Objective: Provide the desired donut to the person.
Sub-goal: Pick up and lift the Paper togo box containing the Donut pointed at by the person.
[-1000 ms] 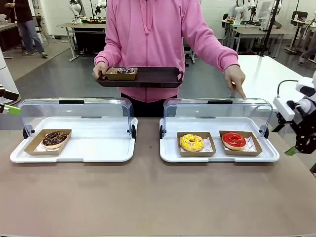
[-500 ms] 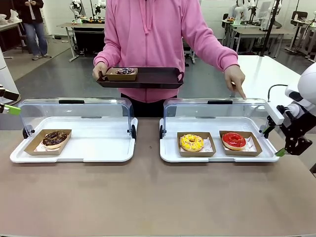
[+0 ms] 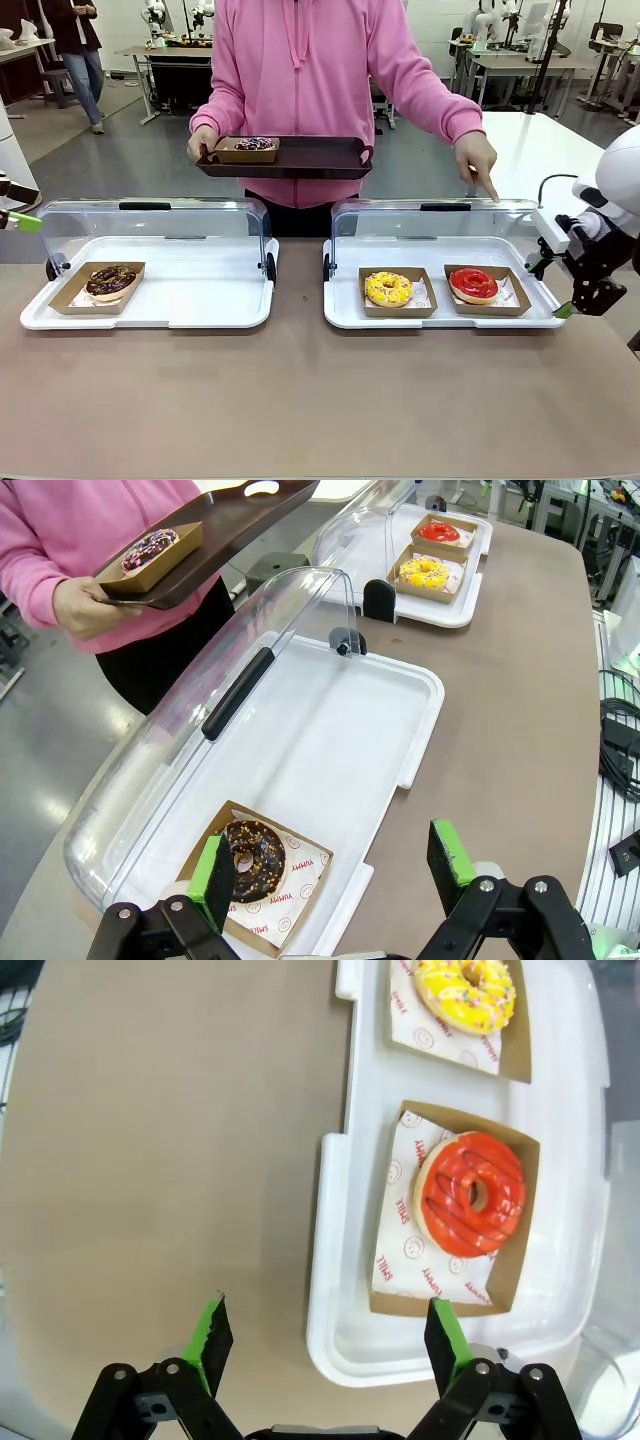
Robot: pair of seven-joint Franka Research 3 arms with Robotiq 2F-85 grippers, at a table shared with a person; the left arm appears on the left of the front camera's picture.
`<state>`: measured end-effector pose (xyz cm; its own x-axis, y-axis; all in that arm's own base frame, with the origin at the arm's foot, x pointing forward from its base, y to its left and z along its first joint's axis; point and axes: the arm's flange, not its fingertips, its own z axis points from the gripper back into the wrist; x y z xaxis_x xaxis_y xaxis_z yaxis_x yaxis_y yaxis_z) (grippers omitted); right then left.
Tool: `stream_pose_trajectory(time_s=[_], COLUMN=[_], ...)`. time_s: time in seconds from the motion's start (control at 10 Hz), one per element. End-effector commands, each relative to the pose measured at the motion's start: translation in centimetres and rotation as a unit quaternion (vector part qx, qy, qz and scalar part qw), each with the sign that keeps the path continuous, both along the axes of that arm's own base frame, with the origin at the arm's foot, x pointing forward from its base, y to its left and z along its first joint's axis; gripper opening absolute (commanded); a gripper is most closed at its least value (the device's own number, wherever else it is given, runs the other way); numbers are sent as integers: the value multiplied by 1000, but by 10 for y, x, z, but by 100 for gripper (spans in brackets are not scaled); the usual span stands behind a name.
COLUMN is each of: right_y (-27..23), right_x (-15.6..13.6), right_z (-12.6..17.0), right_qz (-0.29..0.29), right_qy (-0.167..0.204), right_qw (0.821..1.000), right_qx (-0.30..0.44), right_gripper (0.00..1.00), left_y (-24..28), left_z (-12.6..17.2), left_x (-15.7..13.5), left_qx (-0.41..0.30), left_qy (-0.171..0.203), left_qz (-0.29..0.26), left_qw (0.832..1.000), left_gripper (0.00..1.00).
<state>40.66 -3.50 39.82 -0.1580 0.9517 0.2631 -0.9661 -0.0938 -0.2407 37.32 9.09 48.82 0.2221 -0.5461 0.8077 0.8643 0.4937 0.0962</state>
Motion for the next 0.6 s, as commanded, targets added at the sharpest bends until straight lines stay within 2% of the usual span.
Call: stream_pose_trajectory(time_s=[0.0, 0.3, 0.5], right_y=[5, 12, 15], right_x=[23, 37, 43], right_z=[-15, -30, -43], right_qz=[-3, -38, -34], right_qy=[-14, -25, -35], right_qw=[1000, 999, 999], right_qx=[9, 5, -6], right_gripper=[100, 100, 100], left_y=[0, 0, 0], left_z=[0, 0, 0], left_x=[0, 0, 0], left_qx=[-3, -3, -3], left_qy=[0, 0, 0], left_qz=[3, 3, 3], left_qw=[1000, 1000, 1000], left_gripper=[100, 100, 100])
